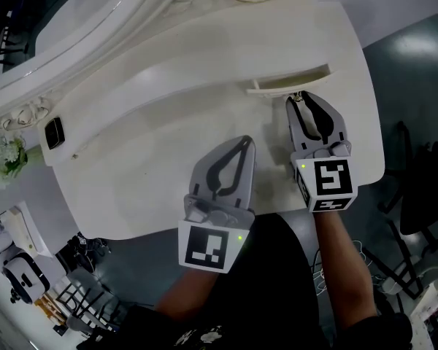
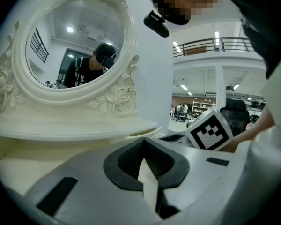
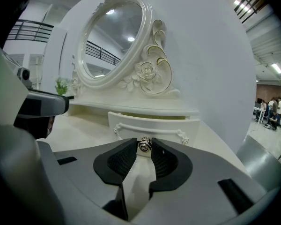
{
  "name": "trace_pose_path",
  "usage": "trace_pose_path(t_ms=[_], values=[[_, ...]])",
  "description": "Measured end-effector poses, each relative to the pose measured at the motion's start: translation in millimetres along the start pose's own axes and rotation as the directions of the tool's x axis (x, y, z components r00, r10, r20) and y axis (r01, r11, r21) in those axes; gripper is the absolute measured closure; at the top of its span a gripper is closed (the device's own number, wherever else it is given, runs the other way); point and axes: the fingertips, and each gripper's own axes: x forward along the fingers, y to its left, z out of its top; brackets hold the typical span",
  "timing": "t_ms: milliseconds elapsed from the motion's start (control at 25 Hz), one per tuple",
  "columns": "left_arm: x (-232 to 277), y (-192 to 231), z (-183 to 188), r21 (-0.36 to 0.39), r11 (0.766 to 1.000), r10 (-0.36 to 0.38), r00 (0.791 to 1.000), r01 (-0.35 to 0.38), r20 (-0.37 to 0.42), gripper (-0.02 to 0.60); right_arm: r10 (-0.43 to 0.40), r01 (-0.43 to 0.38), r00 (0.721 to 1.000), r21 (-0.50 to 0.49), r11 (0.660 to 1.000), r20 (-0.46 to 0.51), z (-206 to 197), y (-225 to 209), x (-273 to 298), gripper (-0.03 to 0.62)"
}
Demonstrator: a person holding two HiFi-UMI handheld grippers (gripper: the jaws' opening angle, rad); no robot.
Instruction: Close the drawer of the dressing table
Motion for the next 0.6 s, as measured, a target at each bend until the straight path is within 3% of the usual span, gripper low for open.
trace_pose_path(t_ms=[600], values=[[3, 7, -5, -0.013, 1.0, 0.023, 1.0, -0.023, -0.019, 0.58, 0.006, -0.005, 1.0, -0.013, 1.0, 0.015, 13, -9, 30, 0.505]])
